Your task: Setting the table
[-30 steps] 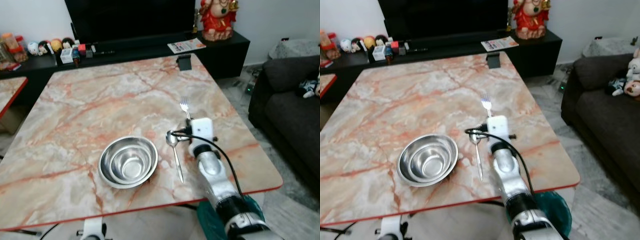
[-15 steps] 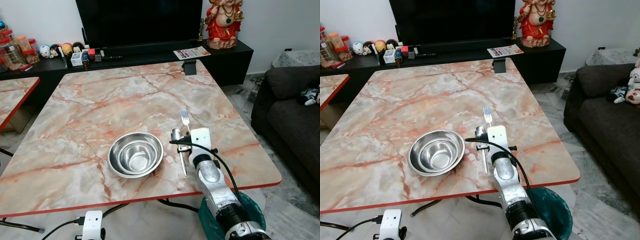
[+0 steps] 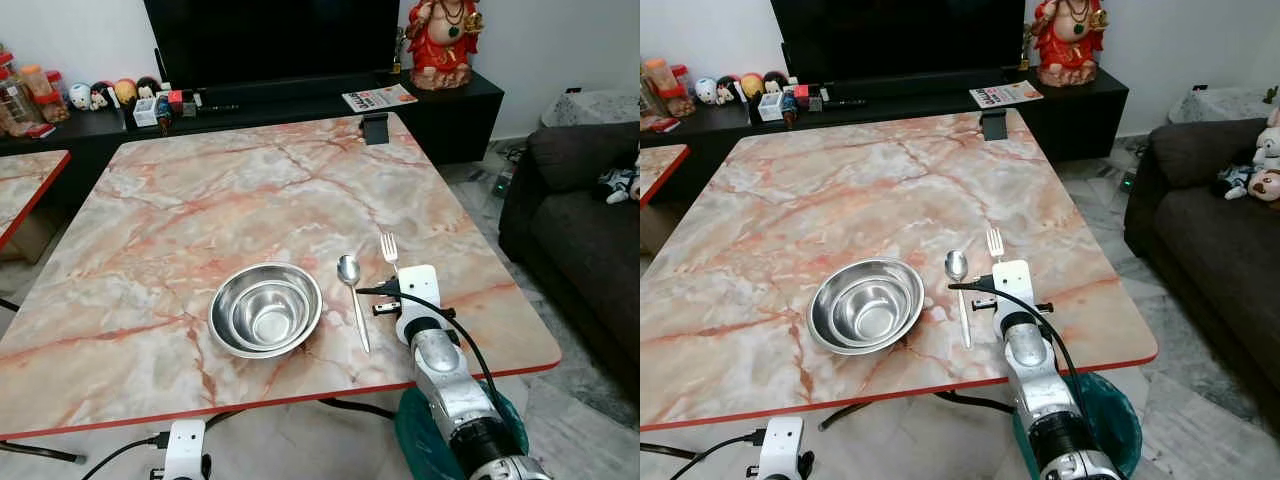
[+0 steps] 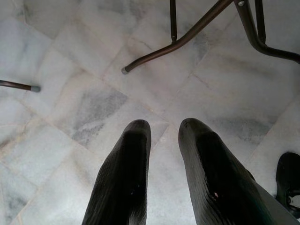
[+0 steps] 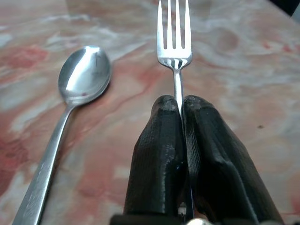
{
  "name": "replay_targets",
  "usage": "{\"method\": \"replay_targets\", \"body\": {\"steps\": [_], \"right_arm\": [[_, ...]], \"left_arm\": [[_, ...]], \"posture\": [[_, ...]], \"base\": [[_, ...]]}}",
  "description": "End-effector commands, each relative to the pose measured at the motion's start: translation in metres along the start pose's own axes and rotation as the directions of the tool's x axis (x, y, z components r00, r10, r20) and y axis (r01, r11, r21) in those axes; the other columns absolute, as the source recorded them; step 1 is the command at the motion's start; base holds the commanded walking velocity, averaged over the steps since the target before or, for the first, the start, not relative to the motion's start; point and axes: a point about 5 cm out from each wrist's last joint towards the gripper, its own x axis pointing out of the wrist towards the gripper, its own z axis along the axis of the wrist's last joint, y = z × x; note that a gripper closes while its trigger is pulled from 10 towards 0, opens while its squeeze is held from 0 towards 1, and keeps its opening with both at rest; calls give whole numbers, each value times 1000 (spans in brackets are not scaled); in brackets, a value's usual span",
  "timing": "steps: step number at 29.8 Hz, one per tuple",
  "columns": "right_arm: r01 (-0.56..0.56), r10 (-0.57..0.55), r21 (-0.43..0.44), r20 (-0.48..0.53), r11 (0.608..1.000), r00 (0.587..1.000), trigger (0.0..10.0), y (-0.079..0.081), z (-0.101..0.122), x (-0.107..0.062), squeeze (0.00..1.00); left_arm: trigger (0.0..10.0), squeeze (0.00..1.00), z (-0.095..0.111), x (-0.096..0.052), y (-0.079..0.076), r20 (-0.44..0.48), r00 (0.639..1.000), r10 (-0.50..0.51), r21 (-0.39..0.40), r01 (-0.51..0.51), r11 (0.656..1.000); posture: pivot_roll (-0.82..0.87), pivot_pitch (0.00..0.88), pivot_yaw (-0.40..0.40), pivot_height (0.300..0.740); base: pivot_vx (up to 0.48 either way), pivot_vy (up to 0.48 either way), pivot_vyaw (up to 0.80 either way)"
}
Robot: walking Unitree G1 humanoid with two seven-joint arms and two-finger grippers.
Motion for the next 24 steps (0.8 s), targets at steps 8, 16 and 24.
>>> {"method": "replay_targets", "body": {"steps": [8, 16, 24], "right_arm": [[-47, 47, 20, -15, 999, 999, 10000, 8, 0, -2, 0], [-39, 40, 25, -38, 999, 998, 10000, 10, -4, -3, 0], [-31, 32, 22, -68, 999, 997, 10000, 9, -8, -4, 0]], "left_arm": [[10000, 0, 4, 1, 4, 3, 1000, 2, 4, -2, 1000], [10000, 0, 6, 2, 2, 8, 1000, -3, 5, 3, 1000], [10000, 0, 5, 2, 3, 6, 1000, -7, 5, 7, 1000]], "posture": [[-43, 0, 69, 740], [-46, 0, 75, 740], [-45, 0, 78, 740]], "base": [[0, 0, 0], [0, 0, 0], [0, 0, 0]]}}
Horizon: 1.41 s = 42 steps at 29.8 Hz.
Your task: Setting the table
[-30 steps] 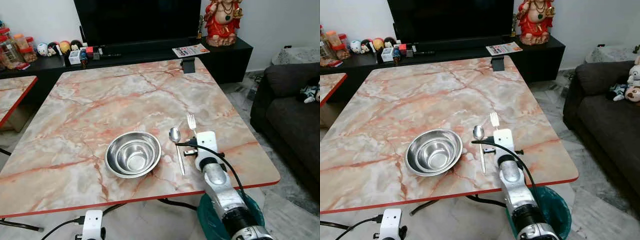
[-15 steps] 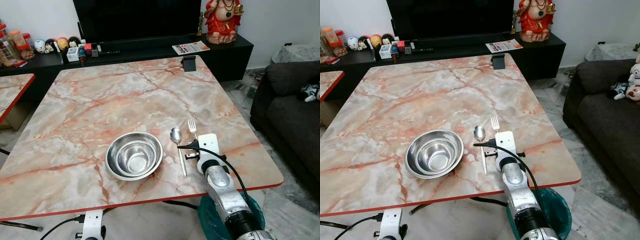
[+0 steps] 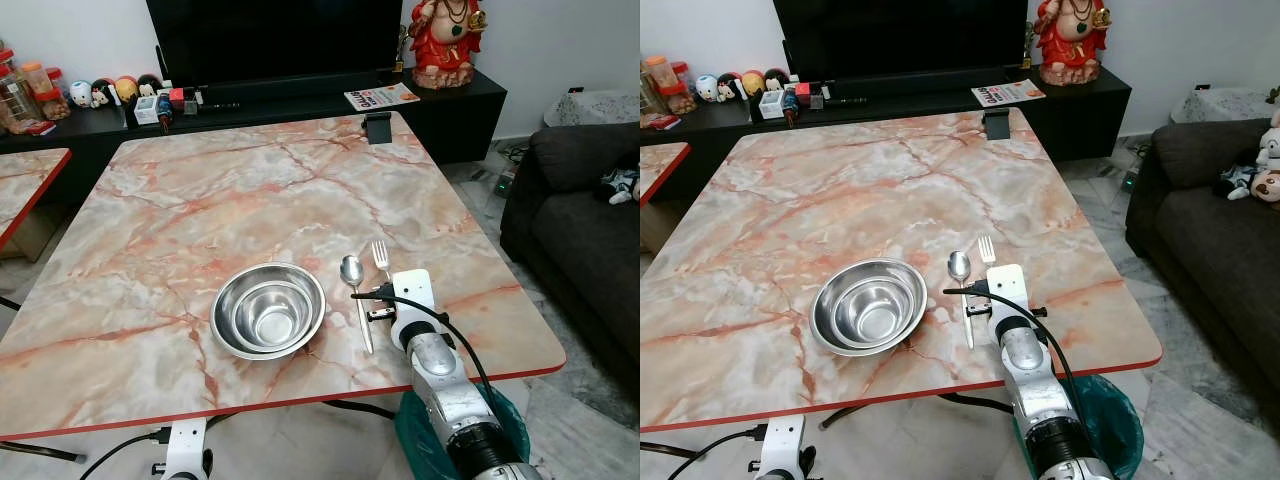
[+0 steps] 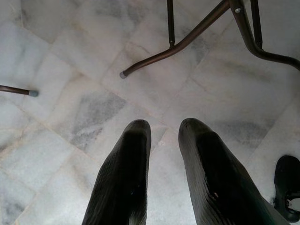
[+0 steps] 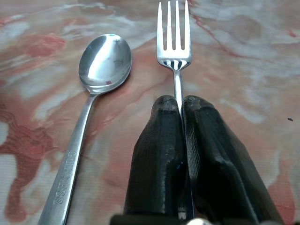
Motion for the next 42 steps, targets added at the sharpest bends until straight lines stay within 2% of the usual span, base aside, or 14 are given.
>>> {"method": "replay_targets", "body": {"steps": [1, 12, 28, 42], "right_arm": [[10, -10, 6, -36, 1000, 999, 10000, 1, -6, -2, 0], [14, -12, 23, -70, 1000, 998, 10000, 1, -6, 0, 0], [-47, 48, 16, -104, 999, 993, 10000, 10, -5, 4, 0], [-27, 29, 19, -120, 999, 992, 10000, 10, -6, 5, 0]], "left_arm": [[10000, 0, 0, 0, 4, -8, 1000, 2, 4, -2, 1000], [10000, 0, -1, 0, 5, -14, 1000, -7, 10, 7, 1000], [10000, 0, 1, 1, 5, -15, 1000, -18, 16, 19, 1000], [10000, 0, 2, 1, 6, -13, 1000, -21, 14, 22, 1000]], "posture": [[-44, 0, 79, 740], [-46, 0, 88, 740], [-39, 0, 91, 740], [-34, 0, 96, 740]], "base": [[0, 0, 0], [0, 0, 0], [0, 0, 0], [0, 0, 0]]}}
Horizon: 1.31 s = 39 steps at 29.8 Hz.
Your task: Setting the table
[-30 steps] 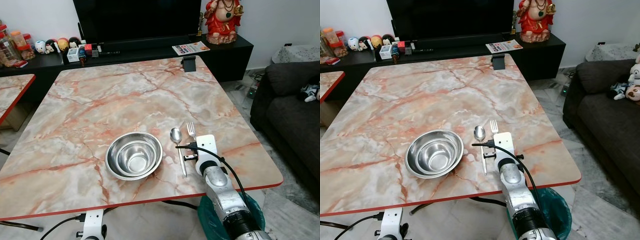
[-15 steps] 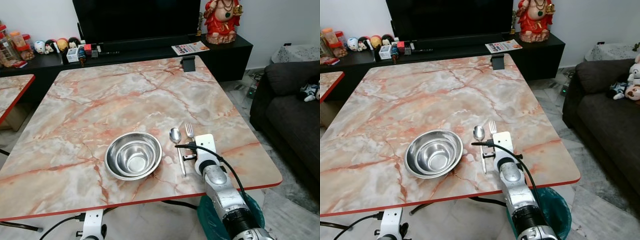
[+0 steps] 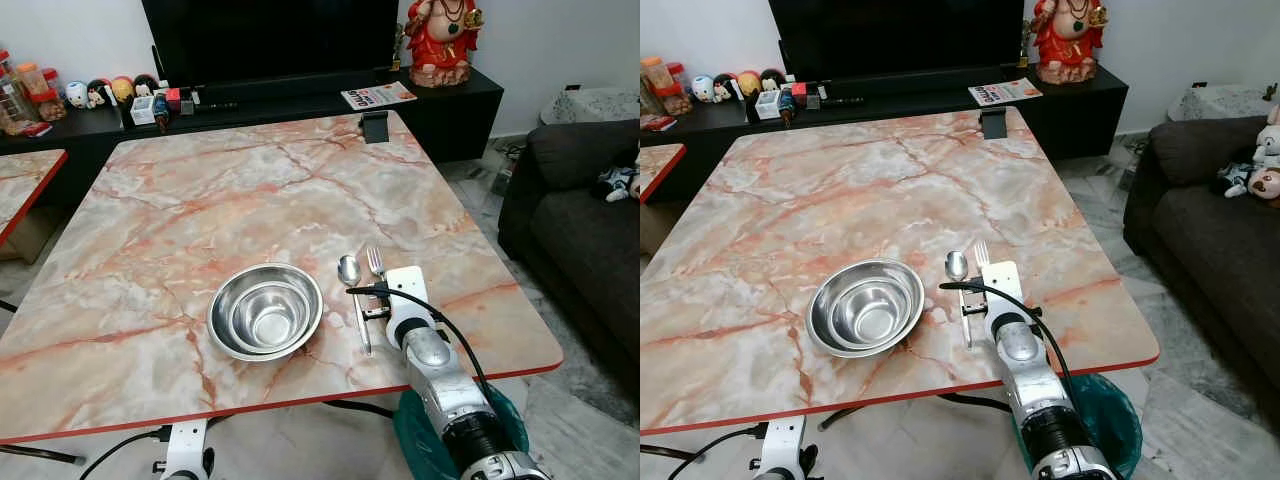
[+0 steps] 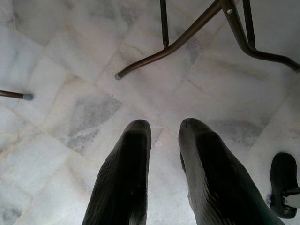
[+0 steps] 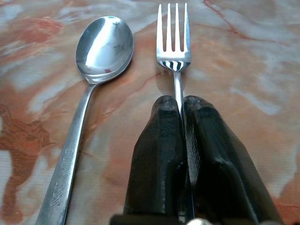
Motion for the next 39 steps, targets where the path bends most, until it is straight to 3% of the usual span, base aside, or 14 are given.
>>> {"method": "replay_targets", "body": {"steps": [1, 5, 6, 7, 8, 9, 14, 18, 19, 20, 21, 27, 33, 39], "right_arm": [[3, -3, 6, -52, 1000, 999, 10000, 3, -9, 0, 0], [6, -5, 8, -53, 1000, 999, 10000, 3, -9, 0, 0], [6, -6, 9, -52, 1000, 999, 10000, 3, -8, 1, 290], [6, -6, 9, -52, 1000, 999, 10000, 3, -8, 1, 290], [5, -5, 10, -52, 1000, 999, 10000, 4, -8, 1, 569], [5, -4, 11, -52, 1000, 999, 10000, 4, -8, 1, 1000], [6, -6, 8, -50, 1000, 999, 10000, 5, -7, 1, 1000], [7, -7, 0, -54, 1000, 999, 10000, 5, -7, 1, 882], [7, -7, -3, -54, 1000, 999, 10000, 5, -7, 2, 561], [8, -8, -4, -54, 1000, 999, 10000, 5, -7, 2, 561], [10, -10, -4, -50, 1000, 999, 10000, 5, -7, 2, 0], [20, -20, -19, -16, 1000, 1000, 10000, 3, 0, 3, 0], [-6, 3, 25, 131, 1000, 991, 10000, 7, 22, 1, 0], [9, -12, 23, 157, 1000, 988, 10000, 6, 28, 2, 0]], "left_arm": [[10000, 0, 0, 0, 6, -14, 1000, 4, 10, -4, 1000], [10000, 0, -1, 0, 6, -15, 1000, 4, 13, -4, 1000], [10000, 0, -1, 0, 7, -16, 1000, 5, 13, -5, 1000], [10000, 0, -1, 0, 7, -16, 1000, 5, 13, -5, 1000], [10000, 0, -1, 0, 7, -16, 1000, 5, 13, -5, 1000], [10000, 0, -1, 0, 7, -17, 1000, 6, 14, -6, 1000], [10000, 0, -2, -1, 8, -18, 1000, 7, 14, -7, 1000], [10000, 0, -2, -1, 9, -17, 1000, 7, 12, -7, 1000], [10000, 0, -2, -1, 9, -17, 1000, 6, 13, -6, 1000], [10000, 0, -2, -1, 9, -17, 1000, 6, 13, -6, 1000], [10000, 0, -1, 0, 9, -16, 1000, 5, 11, -5, 1000], [10000, 0, 1, 0, 8, -12, 1000, 4, 10, -4, 1000], [10000, 0, 2, 0, 8, -10, 1000, 7, 10, -7, 1000], [10000, 0, 2, 1, 7, -9, 1000, 6, 5, -6, 1000]], "posture": [[-34, 0, 96, 740], [-36, 0, 101, 740], [-35, 0, 102, 740], [-35, 0, 102, 740], [-35, 0, 103, 740], [-35, 0, 103, 740], [-31, 0, 104, 740], [-32, 0, 105, 740], [-32, 0, 106, 740], [-32, 0, 106, 740], [-32, 0, 106, 740], [-30, 0, 106, 740], [-31, 0, 103, 740], [-31, 0, 102, 740]], "base": [[0, 0, 0], [0, 0, 0], [0, 0, 0], [0, 0, 0], [0, 0, 0], [0, 0, 0], [0, 0, 0], [0, 0, 0], [0, 0, 0], [0, 0, 0], [0, 0, 0], [0, 0, 0], [0, 0, 0], [0, 0, 0]]}}
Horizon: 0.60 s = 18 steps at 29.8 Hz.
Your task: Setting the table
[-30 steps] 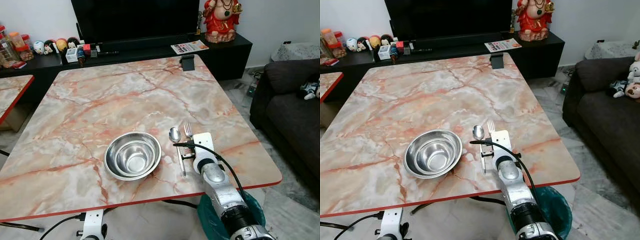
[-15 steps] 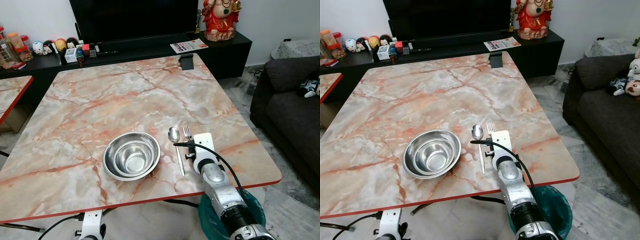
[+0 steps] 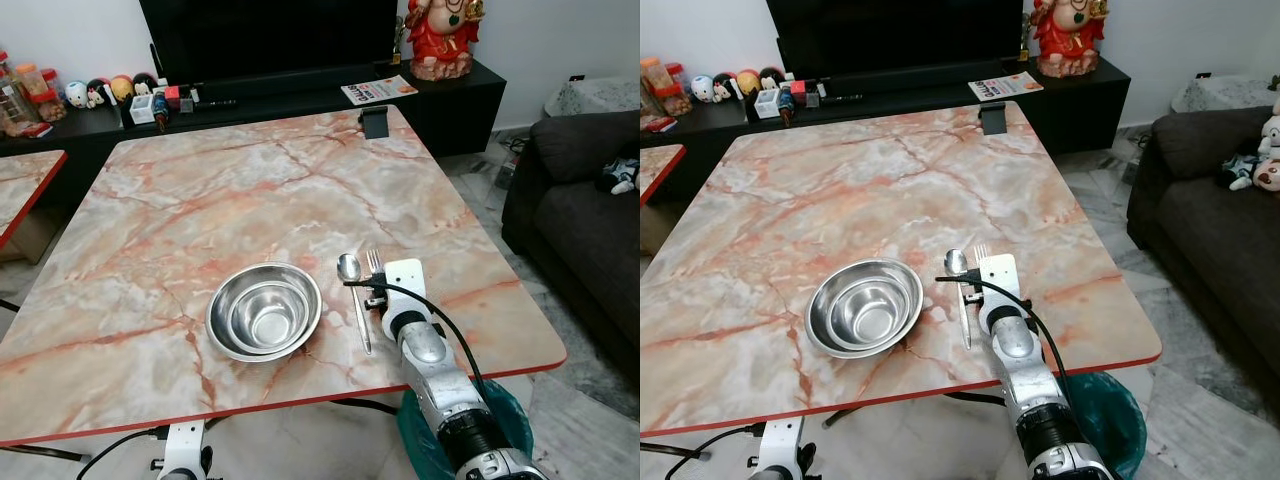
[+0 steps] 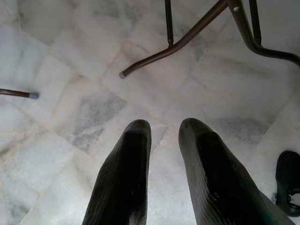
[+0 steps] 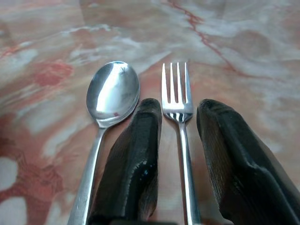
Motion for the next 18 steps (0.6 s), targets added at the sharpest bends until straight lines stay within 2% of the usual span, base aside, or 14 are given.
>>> {"method": "replay_targets", "body": {"steps": [1, 4, 6, 9, 11, 14, 18], "right_arm": [[1, -1, -3, 62, 1000, 998, 10000, 1, 15, 2, 0], [12, -9, -24, 111, 1000, 994, 10000, 0, 23, 2, 0], [63, -48, -67, 206, 996, 977, 10000, -4, 36, 1, 0], [67, -43, -73, 288, 995, 957, 10000, -2, 49, 1, 0], [31, -14, -43, 357, 999, 934, 10000, 3, 62, -1, 0], [1, 10, -27, 417, 1000, 909, 10000, 9, 72, -3, 0], [-8, 20, -29, 428, 1000, 903, 10000, 14, 75, -3, 0]], "left_arm": [[10000, 0, 0, 0, 4, -6, 1000, 6, 0, -6, 1000], [10000, 0, 1, 0, 4, -2, 1000, 7, -2, -7, 1000], [10000, 0, 2, 0, 4, 10, 1000, 11, -5, -11, 1000], [10000, 0, 3, 0, 4, 22, 1000, 17, -9, -17, 1000], [10000, 0, 3, 0, 4, 26, 999, 20, -8, -19, 1000], [10000, 0, 1, -1, 5, 25, 999, 26, -13, -26, 1000], [10000, 0, -2, -2, 6, 18, 999, 28, -29, -28, 999]], "posture": [[-31, 0, 100, 740], [-33, 0, 100, 740], [-33, 0, 99, 740], [-33, 0, 99, 740], [-32, 0, 99, 740], [-30, 0, 96, 740], [-29, 0, 97, 740]], "base": [[0, 0, 0], [0, 0, 0], [0, 0, 0], [0, 0, 0], [0, 0, 0], [0, 0, 0], [0, 0, 0]]}}
